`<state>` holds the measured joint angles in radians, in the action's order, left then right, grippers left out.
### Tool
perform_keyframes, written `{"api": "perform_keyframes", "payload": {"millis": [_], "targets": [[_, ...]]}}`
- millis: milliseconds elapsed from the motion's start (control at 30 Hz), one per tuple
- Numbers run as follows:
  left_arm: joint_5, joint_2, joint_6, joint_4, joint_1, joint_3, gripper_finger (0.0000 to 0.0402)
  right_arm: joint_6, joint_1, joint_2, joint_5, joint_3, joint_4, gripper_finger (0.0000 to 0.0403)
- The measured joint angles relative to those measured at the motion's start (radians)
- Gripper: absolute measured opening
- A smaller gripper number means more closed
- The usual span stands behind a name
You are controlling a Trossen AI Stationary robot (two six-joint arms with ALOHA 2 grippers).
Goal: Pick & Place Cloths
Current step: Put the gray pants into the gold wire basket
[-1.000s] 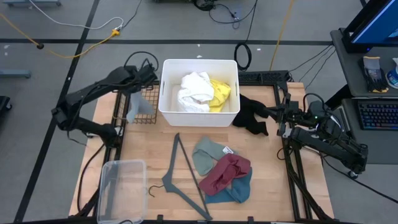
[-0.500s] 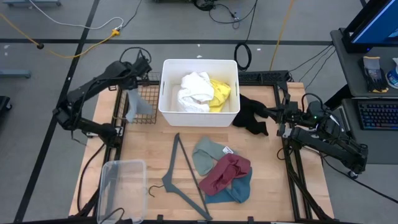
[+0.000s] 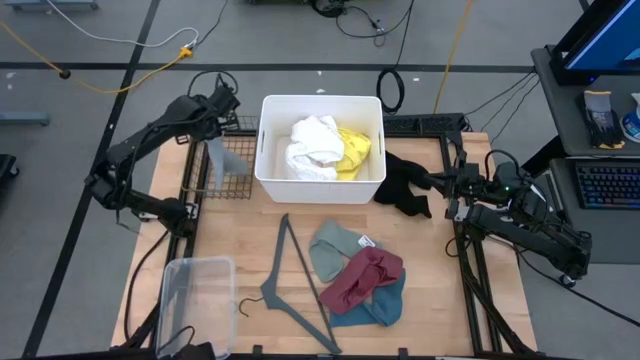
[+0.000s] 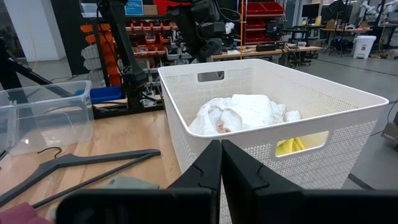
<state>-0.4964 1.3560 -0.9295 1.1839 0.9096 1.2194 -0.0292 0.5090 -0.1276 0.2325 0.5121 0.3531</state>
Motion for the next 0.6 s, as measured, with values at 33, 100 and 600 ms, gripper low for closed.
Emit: {"api": "perform_keyframes", "payload": {"millis": [33, 100, 600], "targets": [[0.005, 0.0, 0.0, 0.0, 0.0, 0.0, 0.0007, 0.0, 0.0, 0.0, 0.0, 0.0, 0.0, 0.0004], [0.017, 0.005, 0.002, 0.001, 0.0, 0.0, 0.0013, 0.0, 0.0, 0.0, 0.0, 0.0, 0.0, 0.0004], [0.173, 0.144, 0.113, 0.02, -0.002, 0.0, 0.003, -0.01, 0.0, 0.0, 0.0, 0.0, 0.0, 0.0004]]}}
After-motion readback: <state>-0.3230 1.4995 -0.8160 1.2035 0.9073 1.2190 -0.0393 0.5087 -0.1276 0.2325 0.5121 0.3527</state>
